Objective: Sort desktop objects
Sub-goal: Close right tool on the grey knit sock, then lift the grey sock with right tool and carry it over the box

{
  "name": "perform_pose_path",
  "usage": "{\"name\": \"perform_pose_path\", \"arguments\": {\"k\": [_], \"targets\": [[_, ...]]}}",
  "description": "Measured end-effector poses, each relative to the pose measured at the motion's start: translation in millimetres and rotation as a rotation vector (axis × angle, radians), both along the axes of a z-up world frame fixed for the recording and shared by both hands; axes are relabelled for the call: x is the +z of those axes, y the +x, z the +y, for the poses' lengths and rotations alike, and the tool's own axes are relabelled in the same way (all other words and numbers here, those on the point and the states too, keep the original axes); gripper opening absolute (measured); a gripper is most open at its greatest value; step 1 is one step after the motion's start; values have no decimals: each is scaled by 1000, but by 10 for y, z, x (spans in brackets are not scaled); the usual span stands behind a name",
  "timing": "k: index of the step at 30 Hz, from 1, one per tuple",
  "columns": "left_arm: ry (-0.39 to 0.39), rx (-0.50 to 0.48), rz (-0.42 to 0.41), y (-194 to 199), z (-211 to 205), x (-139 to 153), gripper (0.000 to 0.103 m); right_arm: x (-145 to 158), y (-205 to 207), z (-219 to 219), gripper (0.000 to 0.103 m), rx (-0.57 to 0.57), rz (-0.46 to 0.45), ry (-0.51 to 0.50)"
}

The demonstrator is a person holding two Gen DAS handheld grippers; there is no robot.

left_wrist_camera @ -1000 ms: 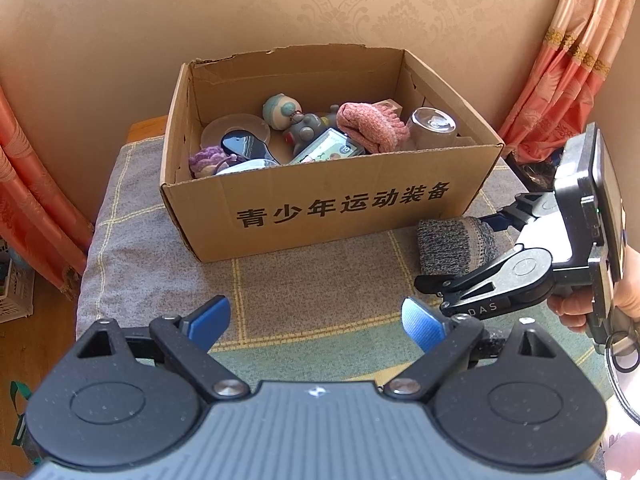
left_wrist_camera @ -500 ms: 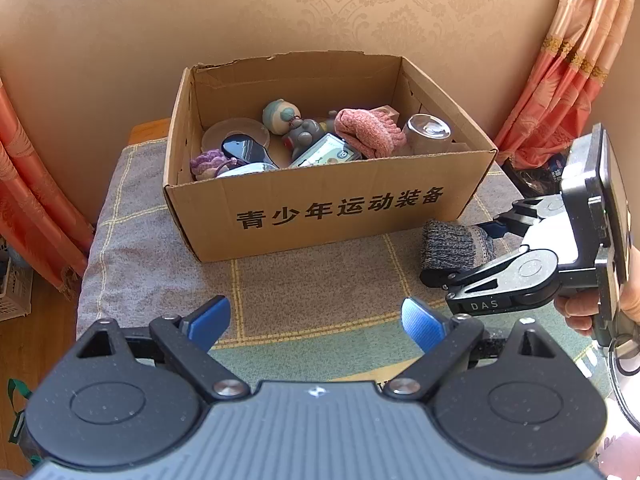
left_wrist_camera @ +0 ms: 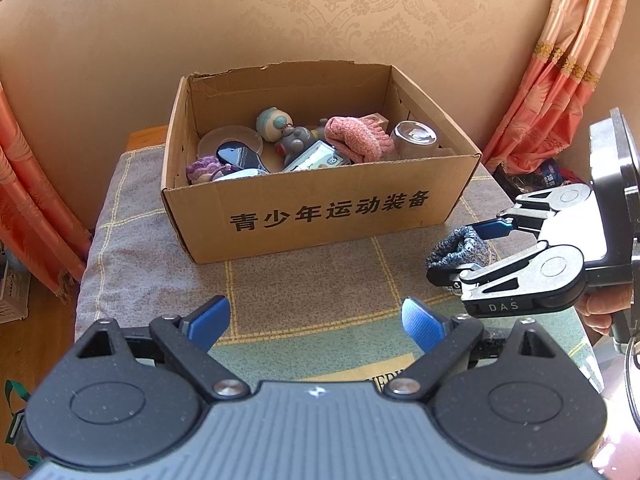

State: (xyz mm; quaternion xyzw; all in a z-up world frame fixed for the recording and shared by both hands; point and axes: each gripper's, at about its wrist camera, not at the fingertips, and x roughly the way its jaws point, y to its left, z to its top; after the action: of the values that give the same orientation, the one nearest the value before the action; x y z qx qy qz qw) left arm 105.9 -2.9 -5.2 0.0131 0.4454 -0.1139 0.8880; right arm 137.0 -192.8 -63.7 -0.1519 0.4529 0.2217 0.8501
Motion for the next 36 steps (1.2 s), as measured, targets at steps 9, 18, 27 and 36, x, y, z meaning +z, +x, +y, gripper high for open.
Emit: {"name": "perform_pose_path", "arguments": {"k": [9,18,27,36], "targets": [[-4,1,-2,-32,0,5,93,-22,-47,29,73,26,4,-33],[-12,11,2,-32,22,-11,93,-214,-33,26,69,48,9,-101],[-12,5,1,-39,8,-15,93,-16,-14,-43,54,39,-3,-58],[-2,-2,-19,-68,-12,19,93,428,-60,37,54,90,-57,-19]]}}
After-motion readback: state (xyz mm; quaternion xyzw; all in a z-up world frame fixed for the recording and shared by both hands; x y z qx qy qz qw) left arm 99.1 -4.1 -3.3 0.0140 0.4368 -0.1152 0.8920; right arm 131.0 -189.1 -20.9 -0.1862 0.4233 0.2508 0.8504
